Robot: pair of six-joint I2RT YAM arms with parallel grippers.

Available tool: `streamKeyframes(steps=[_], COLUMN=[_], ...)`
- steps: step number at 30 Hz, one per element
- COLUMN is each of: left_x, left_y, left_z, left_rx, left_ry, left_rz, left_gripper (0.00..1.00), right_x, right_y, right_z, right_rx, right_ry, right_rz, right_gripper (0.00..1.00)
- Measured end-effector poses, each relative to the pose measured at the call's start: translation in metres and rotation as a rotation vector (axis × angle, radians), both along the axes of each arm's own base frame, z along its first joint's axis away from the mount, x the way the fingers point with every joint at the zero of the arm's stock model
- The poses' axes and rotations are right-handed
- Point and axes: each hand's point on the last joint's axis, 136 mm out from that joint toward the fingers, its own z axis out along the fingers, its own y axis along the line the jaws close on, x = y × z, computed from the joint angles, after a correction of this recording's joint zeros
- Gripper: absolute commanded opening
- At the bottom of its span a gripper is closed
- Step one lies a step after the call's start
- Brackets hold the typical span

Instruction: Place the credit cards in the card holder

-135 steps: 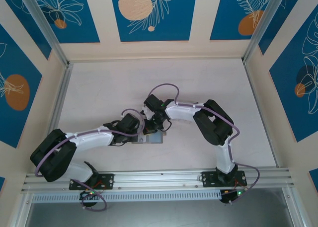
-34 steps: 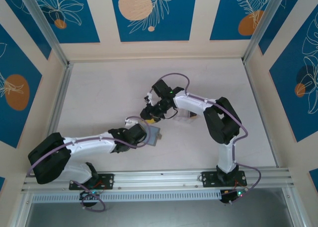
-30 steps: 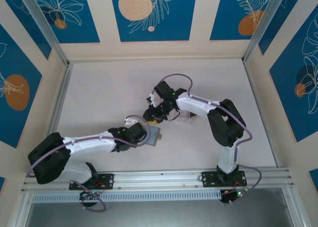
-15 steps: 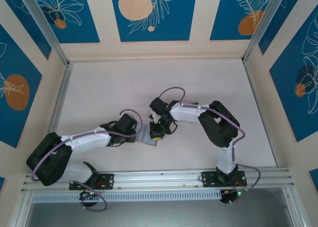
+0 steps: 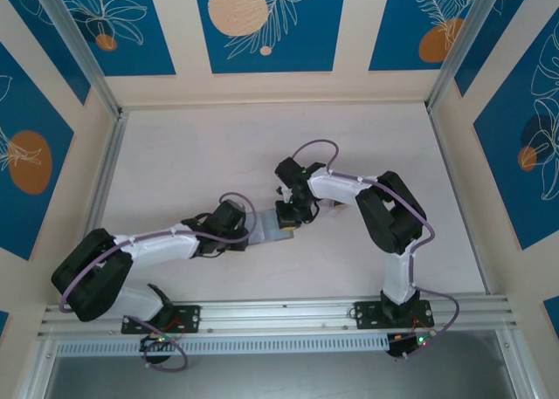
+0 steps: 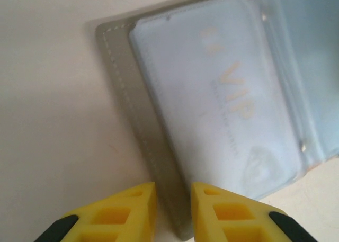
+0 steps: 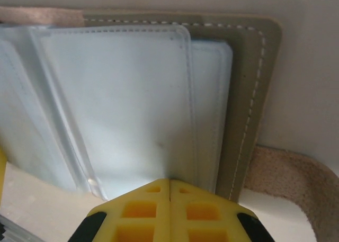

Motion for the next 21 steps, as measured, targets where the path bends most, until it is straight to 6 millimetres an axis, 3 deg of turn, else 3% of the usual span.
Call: streamKeyframes(steps=[5,10,15,21], left_x=[-0.006,0.002,0.022,0.024], left_y=[0.006,0.002,-0.015,-0.019], left_z=[0.008,0.034,0.049,0.020], left_rx=[0.005,-0.019,-0.041,0.011], left_ry=[0.007,-0.035,-0.054,0.016], left_rz=[0.015,0.024,0.022,0.001], left_gripper=[0.26,0.27,0.27,0.27], right_x=[0.007,0.029,0.055,0.070], right_y=[-0.016,-0.037,-0.085,-0.160], right_z=[0.010,0.053,0.088,0.081], right_rx=[-0.035,-0.010,-0.046,-0.185], right_ry=[-0.042,-0.154,-0.258,-0.261], right_rz=[-0.003,-0.069,-0.218,-0.415], right_gripper=[0.11,0.20,0.23,0.24])
